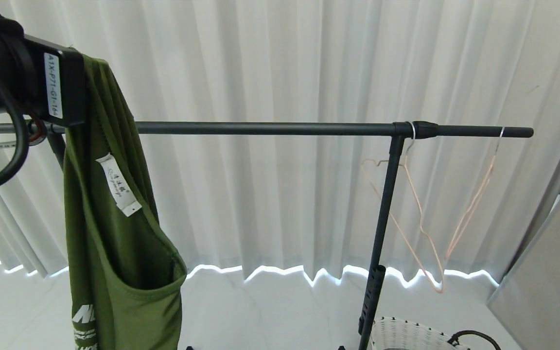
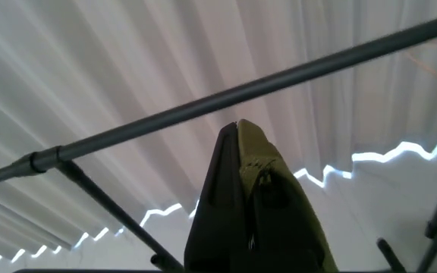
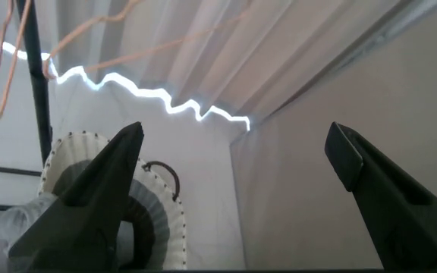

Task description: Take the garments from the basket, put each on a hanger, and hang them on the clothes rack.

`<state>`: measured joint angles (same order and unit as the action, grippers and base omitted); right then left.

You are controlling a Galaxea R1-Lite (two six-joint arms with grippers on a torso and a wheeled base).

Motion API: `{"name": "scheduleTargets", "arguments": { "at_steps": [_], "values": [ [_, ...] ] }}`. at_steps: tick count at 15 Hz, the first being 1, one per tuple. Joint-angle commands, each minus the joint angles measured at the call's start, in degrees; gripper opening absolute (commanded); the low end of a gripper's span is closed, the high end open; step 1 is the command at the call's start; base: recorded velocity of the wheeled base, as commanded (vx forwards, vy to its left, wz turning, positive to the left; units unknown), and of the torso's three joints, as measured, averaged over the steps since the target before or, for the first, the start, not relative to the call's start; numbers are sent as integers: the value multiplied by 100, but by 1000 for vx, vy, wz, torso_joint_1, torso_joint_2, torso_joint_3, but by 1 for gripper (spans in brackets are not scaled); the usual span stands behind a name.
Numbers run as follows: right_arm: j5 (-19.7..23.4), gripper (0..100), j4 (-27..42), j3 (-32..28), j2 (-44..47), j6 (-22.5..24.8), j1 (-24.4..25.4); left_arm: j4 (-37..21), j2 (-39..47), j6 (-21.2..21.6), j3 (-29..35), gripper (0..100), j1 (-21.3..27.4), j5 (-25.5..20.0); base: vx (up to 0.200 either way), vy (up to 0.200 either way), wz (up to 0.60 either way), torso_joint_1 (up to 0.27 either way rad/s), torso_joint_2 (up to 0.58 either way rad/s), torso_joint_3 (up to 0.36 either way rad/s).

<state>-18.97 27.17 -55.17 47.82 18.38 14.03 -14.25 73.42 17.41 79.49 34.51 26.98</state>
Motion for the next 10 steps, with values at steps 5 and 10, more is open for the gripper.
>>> {"name": "scheduleTargets", "arguments": {
  "at_steps": [5, 10],
  "values": [
    [7, 100, -749, 235, 605, -19, -252, 1, -83, -1, -101, 0, 29, -8, 80, 0, 0, 1, -1, 0],
    [60, 100, -1548, 596, 1555, -775, -392, 1, -777, -9, -1147, 0, 205, -8, 0, 0, 0, 0, 0, 0]
  ]
}}
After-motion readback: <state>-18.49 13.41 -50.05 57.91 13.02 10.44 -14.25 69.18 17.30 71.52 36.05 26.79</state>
